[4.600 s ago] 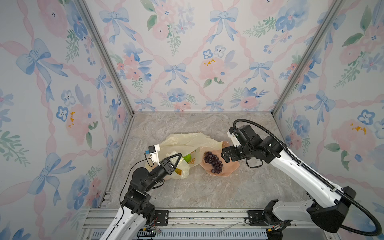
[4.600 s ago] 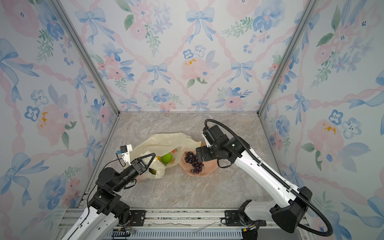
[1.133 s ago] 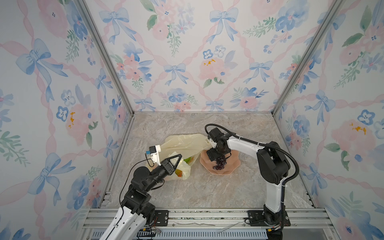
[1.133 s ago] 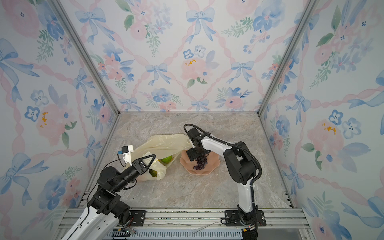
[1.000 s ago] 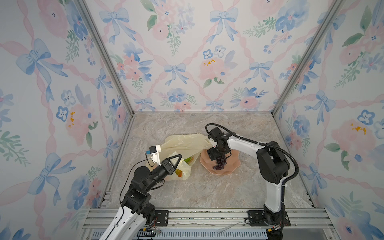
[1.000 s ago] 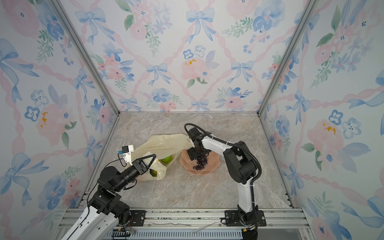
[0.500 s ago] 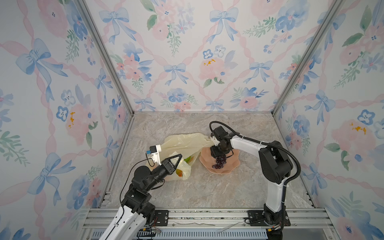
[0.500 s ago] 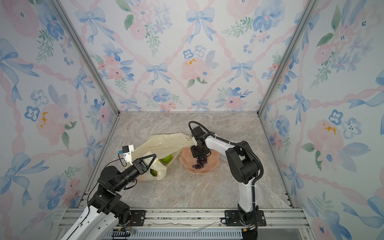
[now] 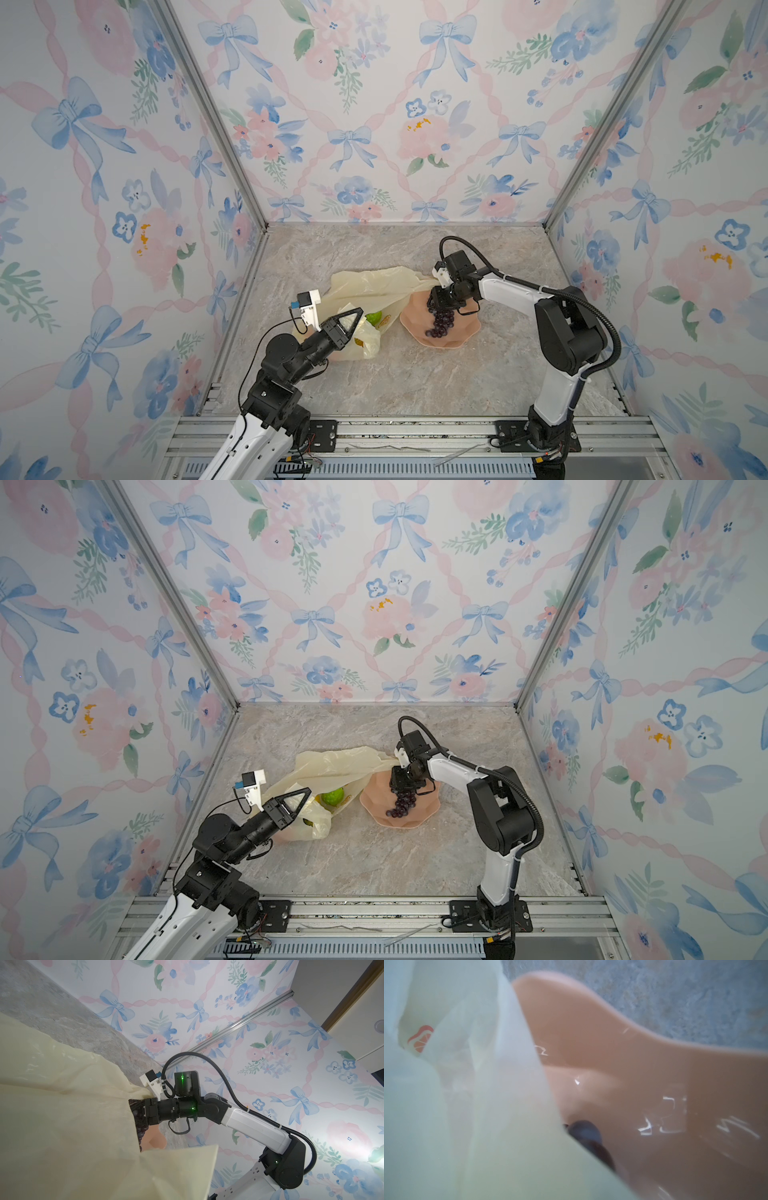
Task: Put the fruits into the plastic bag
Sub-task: 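Lift the grapes with the right gripper while the left gripper releases the bag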
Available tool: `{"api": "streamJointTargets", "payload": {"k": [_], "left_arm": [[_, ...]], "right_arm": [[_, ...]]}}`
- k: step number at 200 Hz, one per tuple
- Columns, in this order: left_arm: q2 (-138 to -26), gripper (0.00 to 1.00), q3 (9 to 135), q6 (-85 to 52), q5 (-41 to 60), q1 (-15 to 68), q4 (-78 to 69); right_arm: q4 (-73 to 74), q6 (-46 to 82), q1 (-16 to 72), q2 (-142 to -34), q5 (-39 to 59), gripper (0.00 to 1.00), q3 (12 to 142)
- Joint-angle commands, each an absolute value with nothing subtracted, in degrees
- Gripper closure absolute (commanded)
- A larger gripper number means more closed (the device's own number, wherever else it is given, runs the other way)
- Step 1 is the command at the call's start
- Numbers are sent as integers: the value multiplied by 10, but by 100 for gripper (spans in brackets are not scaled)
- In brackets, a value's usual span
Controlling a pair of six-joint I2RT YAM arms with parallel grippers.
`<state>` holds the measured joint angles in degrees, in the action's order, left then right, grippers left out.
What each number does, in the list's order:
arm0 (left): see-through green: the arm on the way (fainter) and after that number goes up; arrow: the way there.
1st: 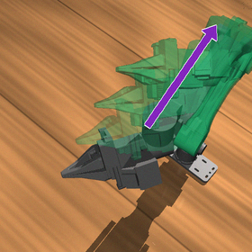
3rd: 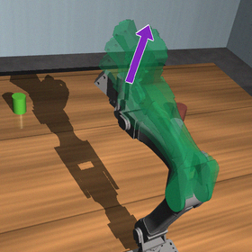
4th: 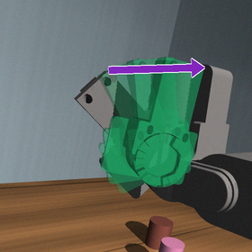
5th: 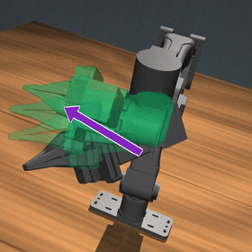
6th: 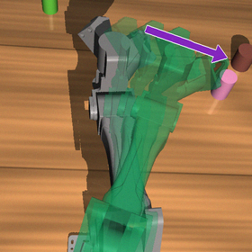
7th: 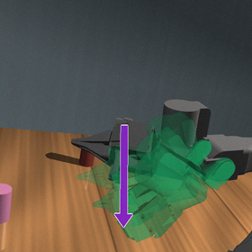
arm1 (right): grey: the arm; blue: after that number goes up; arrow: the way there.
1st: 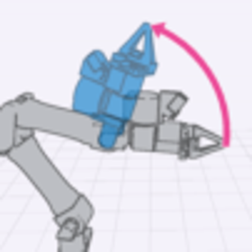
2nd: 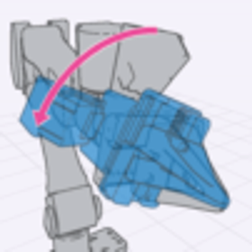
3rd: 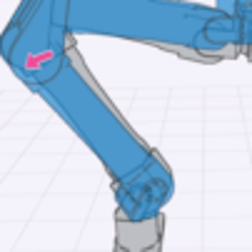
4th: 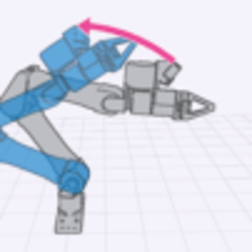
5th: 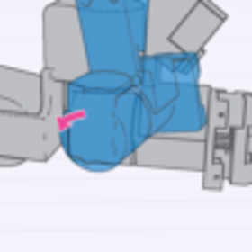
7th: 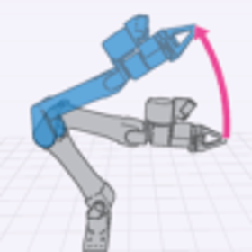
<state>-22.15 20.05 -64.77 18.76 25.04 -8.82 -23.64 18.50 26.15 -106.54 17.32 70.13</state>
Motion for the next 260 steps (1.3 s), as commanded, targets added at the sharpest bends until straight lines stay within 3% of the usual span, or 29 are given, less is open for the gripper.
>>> {"api": "streamJointTargets", "payload": {"k": [1,73,164,211,232,260], "left_arm": [[-213,100,203,-641,180,245,-86],[-215,100,206,-644,174,245,-96],[-267,100,247,-609,159,243,-118],[-279,100,269,-580,154,242,-100],[-264,100,305,-534,117,241,-39],[-205,100,361,-480,-17,240,88]], "right_arm": [[-183,231,238,-1033,242,64,674],[-159,272,217,-990,333,69,653],[-345,200,219,-913,318,68,720],[-412,196,219,-918,381,65,778],[-464,167,220,-928,357,65,809],[-480,152,217,-925,302,63,802]]}}
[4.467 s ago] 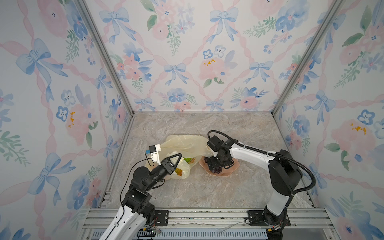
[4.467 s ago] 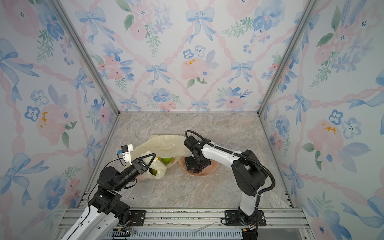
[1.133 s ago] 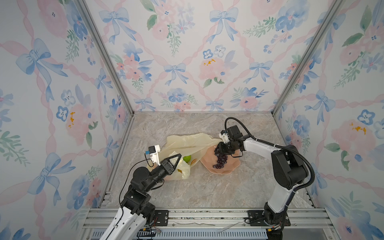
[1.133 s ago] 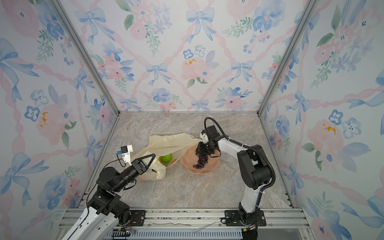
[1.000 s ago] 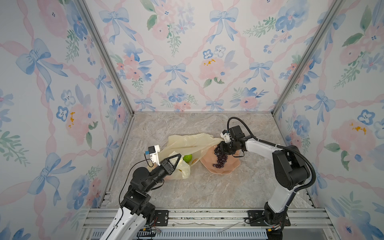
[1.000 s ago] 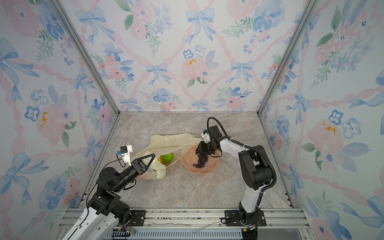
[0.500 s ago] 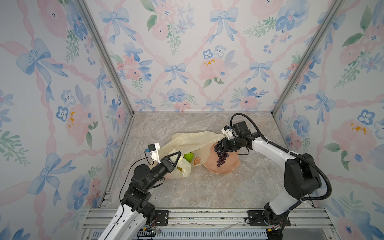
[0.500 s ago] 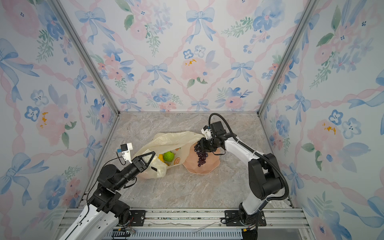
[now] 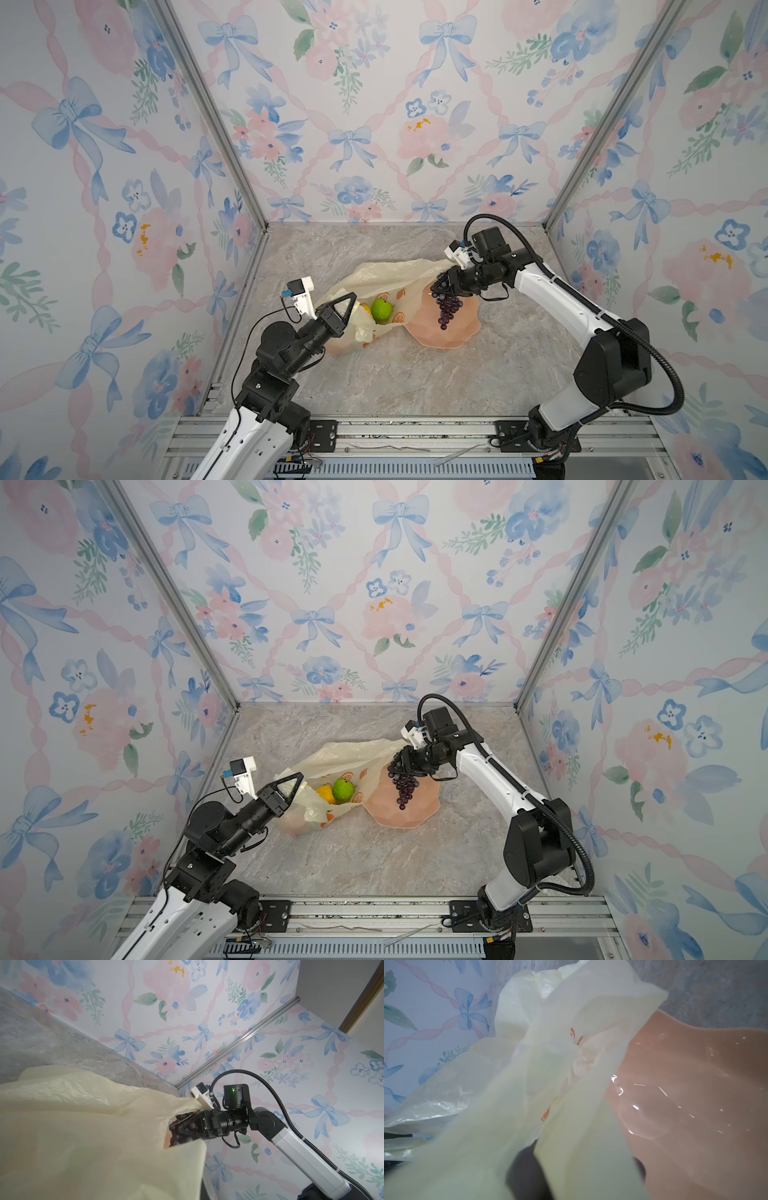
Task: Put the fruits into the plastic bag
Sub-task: 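Lift the grapes with the right gripper while the left gripper releases the bag, then raise the grape bunch toward the bag while the left gripper lifts the handle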
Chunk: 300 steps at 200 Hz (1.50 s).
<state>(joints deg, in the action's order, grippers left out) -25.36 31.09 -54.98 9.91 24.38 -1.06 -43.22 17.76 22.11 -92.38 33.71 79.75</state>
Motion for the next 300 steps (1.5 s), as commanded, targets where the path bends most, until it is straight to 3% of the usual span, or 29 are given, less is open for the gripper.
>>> {"api": "streamJointTargets", "payload": {"k": [1,23,47,98,197,300], "left_arm": [[-203,100,362,-479,-22,240,93],[-150,100,380,-460,-108,240,142],[-134,100,383,-454,-118,240,147],[-164,100,352,-487,-64,241,125],[-194,100,331,-503,41,240,27],[-329,100,417,-531,203,240,-25]], "right_arm": [[-480,153,216,-924,301,63,801],[-462,157,216,-929,297,63,783],[-441,163,217,-941,297,63,772],[-381,161,222,-936,364,63,760],[-394,194,223,-837,337,63,804],[-466,191,228,-806,312,60,1011]]}}
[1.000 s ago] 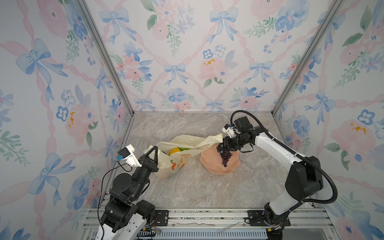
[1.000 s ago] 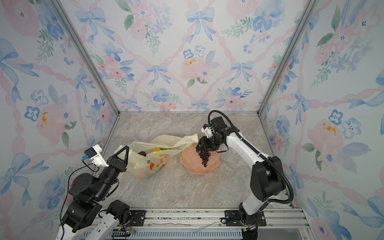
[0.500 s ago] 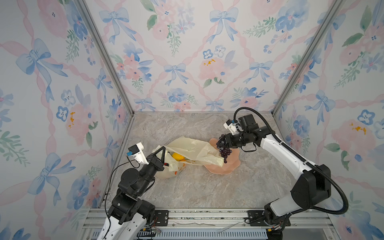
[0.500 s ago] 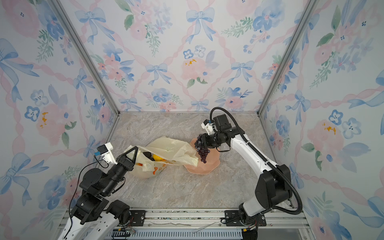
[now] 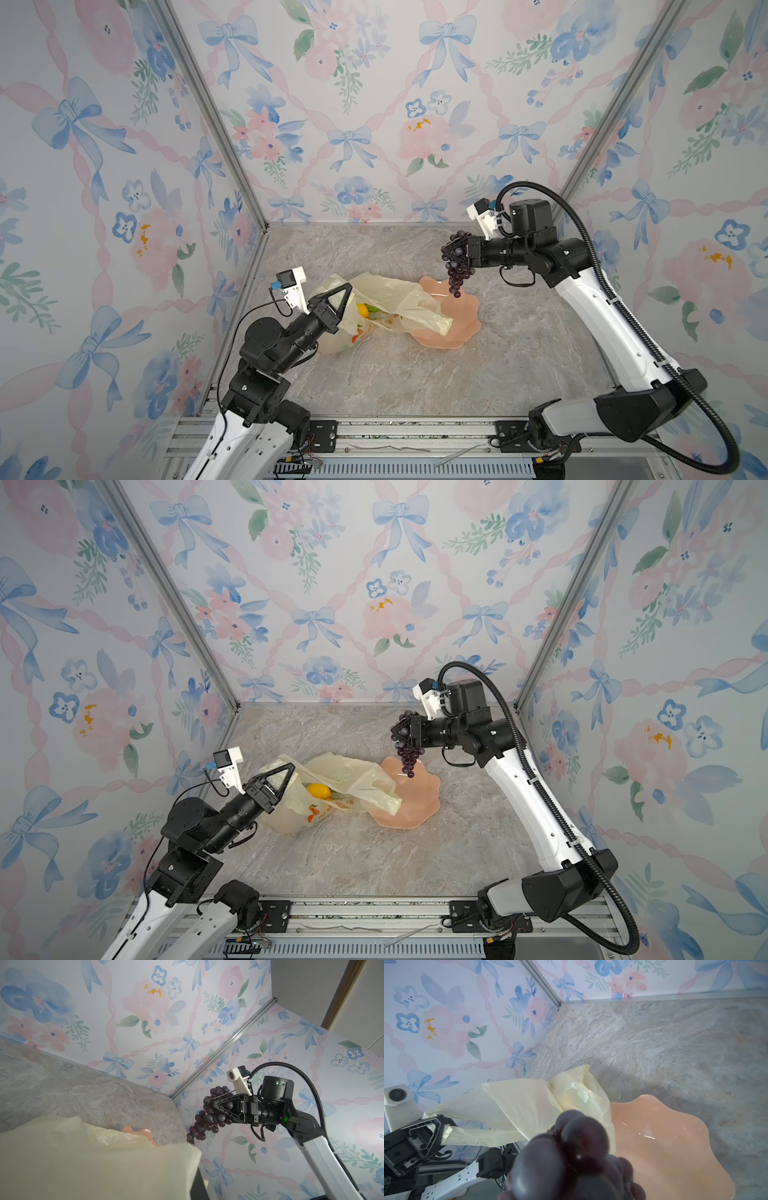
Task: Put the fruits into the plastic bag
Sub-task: 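Raise the grape bunch toward the bag while the left gripper lifts the handle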
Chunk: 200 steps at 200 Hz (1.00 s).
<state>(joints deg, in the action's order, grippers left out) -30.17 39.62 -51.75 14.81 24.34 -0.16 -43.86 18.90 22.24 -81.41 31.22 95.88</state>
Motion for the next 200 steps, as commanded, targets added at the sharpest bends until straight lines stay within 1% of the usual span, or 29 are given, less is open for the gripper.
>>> {"api": "streamJointTargets", "payload": {"k": [1,39,68,105,129,168,181,200], "left_arm": [[-331,100,417,-531,204,240,-25],[-393,100,452,-544,239,240,-29],[-429,100,468,-561,249,238,-49],[-485,100,503,-578,256,232,-58],[-510,100,518,-590,263,220,-72],[-535,100,535,-601,279,205,-92],[-540,100,538,-603,282,202,-95],[-542,100,540,-606,286,198,-98]], "right_arm": [[-467,192,229,-806,312,60,1014],[-458,212,249,-818,331,59,1074],[-417,247,272,-820,364,58,1075],[-335,301,308,-819,400,58,1042],[-302,320,334,-820,406,58,1018],[-231,354,377,-822,416,58,959],[-196,386,391,-824,421,58,930],[-179,393,407,-833,421,59,908]]}}
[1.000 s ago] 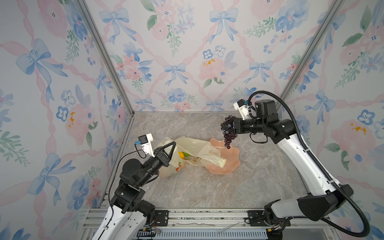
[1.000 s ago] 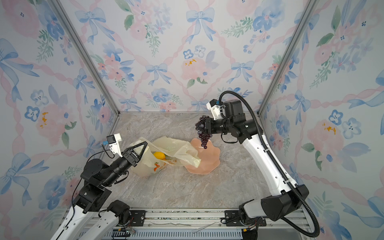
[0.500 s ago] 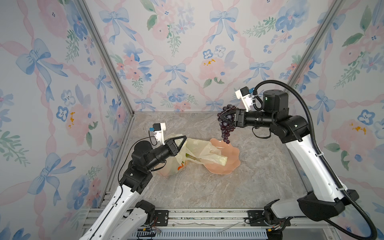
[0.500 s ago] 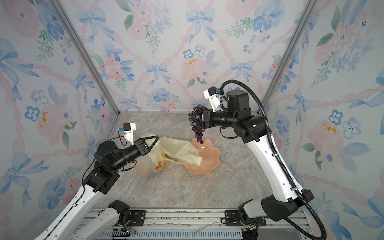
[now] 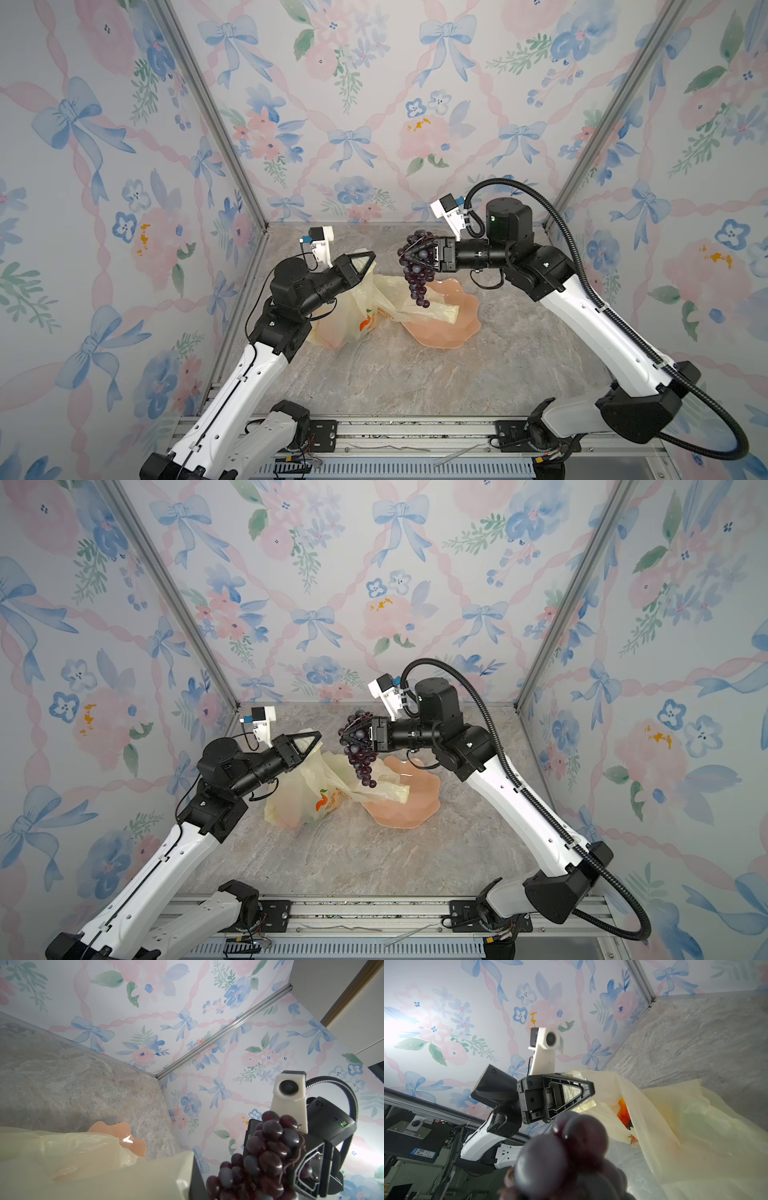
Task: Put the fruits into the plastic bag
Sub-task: 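Raise the grape bunch toward the bag while the left gripper lifts the handle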
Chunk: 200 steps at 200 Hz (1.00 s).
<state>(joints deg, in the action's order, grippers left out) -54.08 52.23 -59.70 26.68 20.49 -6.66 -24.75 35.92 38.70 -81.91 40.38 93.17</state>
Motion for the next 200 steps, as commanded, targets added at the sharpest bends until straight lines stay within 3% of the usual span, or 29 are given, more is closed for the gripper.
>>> {"api": "streamJointTargets", "payload": {"k": [1,71,126,200], "left_arm": [[-542,100,540,-606,286,197,-99],[-542,100,542,-613,302,181,-100],[-541,100,544,-624,309,177,-105],[-529,100,544,-628,346,164,-85]], "right_arm": [[-179,393,407,-833,421,59,907],[-153,390,426,-839,406,59,836],[-204,307,422,-856,347,59,813],[-162,243,390,-928,302,62,854]]}}
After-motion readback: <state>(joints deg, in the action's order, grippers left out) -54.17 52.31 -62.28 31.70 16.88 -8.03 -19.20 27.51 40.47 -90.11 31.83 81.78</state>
